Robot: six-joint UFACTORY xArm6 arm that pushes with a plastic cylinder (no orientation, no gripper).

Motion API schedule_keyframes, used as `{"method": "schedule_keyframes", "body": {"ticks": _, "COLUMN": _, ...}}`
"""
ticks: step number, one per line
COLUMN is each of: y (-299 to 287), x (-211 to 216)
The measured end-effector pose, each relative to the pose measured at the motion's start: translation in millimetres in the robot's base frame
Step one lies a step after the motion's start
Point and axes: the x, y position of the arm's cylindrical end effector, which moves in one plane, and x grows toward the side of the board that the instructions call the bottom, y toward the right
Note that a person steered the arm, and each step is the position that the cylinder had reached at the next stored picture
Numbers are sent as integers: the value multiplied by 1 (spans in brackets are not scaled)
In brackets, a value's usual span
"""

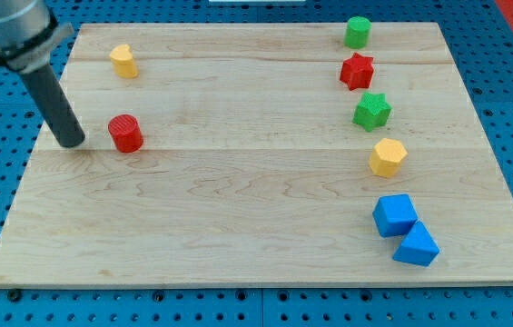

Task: Slide the red circle diagonally to the green star

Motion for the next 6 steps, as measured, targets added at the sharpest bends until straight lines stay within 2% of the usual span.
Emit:
{"method": "schedule_keyframes", "body": {"ticks": 1, "y": 114, "x": -16}}
{"method": "schedule_keyframes", "body": {"ticks": 2, "y": 154, "x": -14}}
{"method": "schedule_keyframes", "body": {"ticks": 3, "y": 72, "x": -13}}
{"method": "schedule_keyframes", "body": {"ticks": 4, "y": 67, "x": 20}}
{"method": "schedule_keyframes", "body": {"ticks": 5, "y": 165, "x": 35}}
{"method": "schedule_keyframes", "body": {"ticks": 6, "y": 229, "x": 32}}
